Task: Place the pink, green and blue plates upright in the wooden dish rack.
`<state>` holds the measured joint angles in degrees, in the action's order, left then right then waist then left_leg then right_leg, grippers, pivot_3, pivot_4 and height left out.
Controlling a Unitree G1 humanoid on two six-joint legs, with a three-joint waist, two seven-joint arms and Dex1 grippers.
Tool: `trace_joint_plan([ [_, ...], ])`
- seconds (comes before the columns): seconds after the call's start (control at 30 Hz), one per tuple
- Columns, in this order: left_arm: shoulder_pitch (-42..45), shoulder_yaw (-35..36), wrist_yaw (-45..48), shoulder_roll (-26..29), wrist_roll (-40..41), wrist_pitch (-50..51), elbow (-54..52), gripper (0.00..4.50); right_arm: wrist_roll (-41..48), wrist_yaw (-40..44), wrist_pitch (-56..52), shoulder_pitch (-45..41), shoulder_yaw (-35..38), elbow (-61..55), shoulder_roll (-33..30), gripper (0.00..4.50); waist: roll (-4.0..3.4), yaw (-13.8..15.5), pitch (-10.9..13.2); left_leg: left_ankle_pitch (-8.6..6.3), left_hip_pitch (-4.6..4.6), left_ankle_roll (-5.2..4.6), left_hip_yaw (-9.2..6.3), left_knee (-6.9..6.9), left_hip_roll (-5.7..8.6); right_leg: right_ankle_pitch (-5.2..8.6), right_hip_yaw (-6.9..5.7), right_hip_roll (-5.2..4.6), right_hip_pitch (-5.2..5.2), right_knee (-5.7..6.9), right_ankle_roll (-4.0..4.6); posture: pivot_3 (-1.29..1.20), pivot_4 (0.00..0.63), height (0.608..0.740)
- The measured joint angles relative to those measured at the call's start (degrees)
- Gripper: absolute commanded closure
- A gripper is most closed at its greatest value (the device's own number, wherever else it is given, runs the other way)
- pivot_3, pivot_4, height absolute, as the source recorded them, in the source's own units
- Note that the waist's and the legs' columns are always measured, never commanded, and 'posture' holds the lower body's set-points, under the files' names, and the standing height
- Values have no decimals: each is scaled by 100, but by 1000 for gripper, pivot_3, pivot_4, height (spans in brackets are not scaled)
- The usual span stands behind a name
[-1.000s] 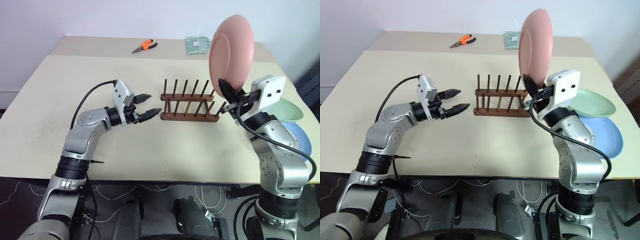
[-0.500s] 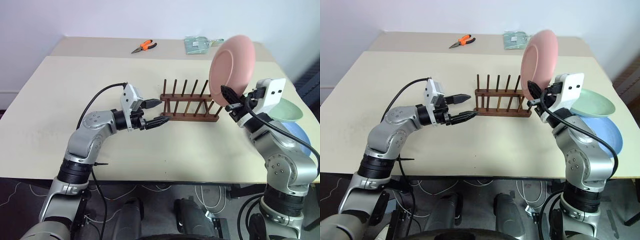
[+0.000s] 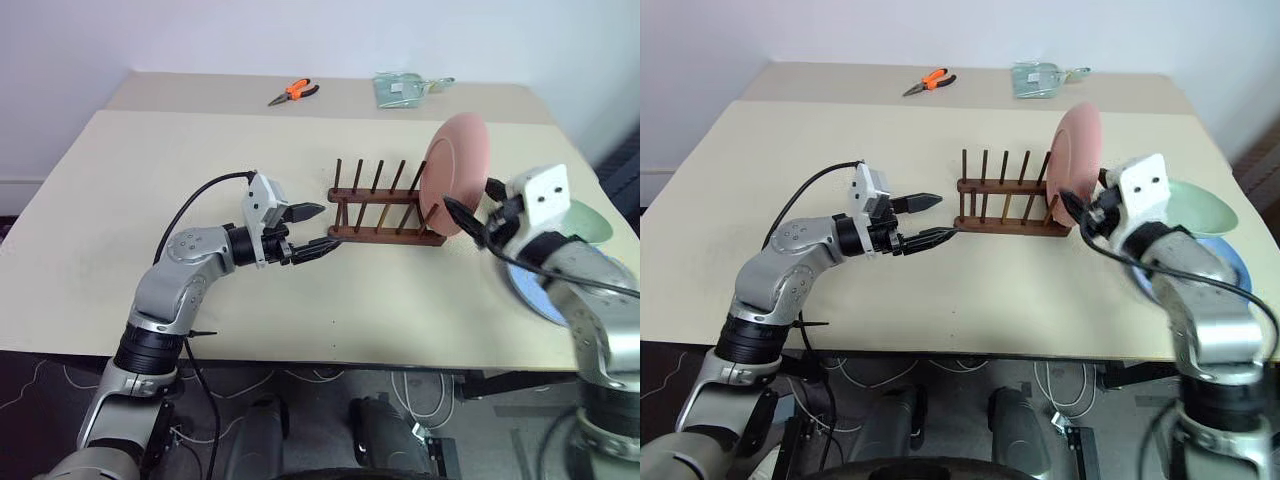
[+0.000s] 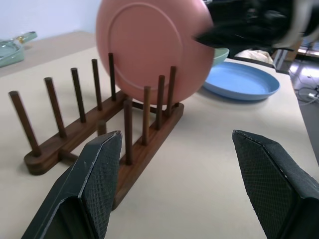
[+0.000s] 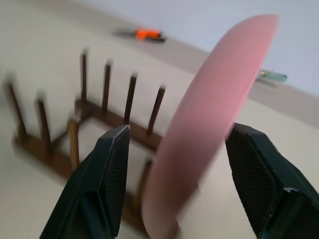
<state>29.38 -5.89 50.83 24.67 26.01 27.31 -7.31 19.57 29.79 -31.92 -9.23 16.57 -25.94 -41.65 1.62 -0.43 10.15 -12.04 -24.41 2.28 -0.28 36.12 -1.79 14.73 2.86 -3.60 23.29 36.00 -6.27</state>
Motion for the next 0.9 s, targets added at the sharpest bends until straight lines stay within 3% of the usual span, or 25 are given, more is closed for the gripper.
trace_joint_plan([
  [0.13,-4,10,9,6,1,0,12,877,21,860,329,812,739,-104,-724,1393,-1,-41,0,-1,9,-1,2,0,-3,1,3,4,-3,2,1,0,150,726],
  [0.27,21,5,28,-22,-6,-11,66,877,-363,1162,688,1193,1075,310,-1238,1393,-3,-60,-1,-1,15,-1,3,3,-5,0,4,6,-6,3,3,0,150,726],
  [0.33,54,-8,40,-79,-30,-30,120,877,-1448,822,1447,1276,524,1226,-1928,1393,-3,-53,-2,-1,16,-1,14,5,0,0,8,-2,-6,-1,3,0,150,726],
  [0.4,98,-29,60,-182,-34,-45,166,877,-2662,193,2357,826,-331,2701,-2245,1393,12,-57,-5,-1,16,-1,18,10,0,-1,9,-3,-9,-6,6,0,150,726],
  [0.57,197,-125,114,-254,-42,-53,185,877,-4090,-688,3861,-514,-1797,5019,-2067,1393,-25,-92,1,0,13,-1,22,-2,0,-2,18,4,8,5,4,0,150,726],
  [0.67,192,-153,126,-250,-43,-53,174,877,-4425,-921,4438,-1147,-2217,6008,-1943,2311,-30,-82,3,1,15,-1,18,-2,-1,-2,18,6,5,7,2,0,150,726],
  [0.8,179,-137,100,-177,-44,-53,147,877,-4642,-1172,4805,-1409,-2365,6448,-1908,4344,-30,-55,4,1,12,-1,17,2,2,-1,18,3,2,5,0,0,150,726],
  [0.9,130,-108,44,-129,-44,-52,79,877,-4741,-1405,4754,-1263,-2271,6125,-1974,4432,-32,-48,3,1,12,-1,15,2,1,-1,17,3,1,6,0,0,150,726],
])
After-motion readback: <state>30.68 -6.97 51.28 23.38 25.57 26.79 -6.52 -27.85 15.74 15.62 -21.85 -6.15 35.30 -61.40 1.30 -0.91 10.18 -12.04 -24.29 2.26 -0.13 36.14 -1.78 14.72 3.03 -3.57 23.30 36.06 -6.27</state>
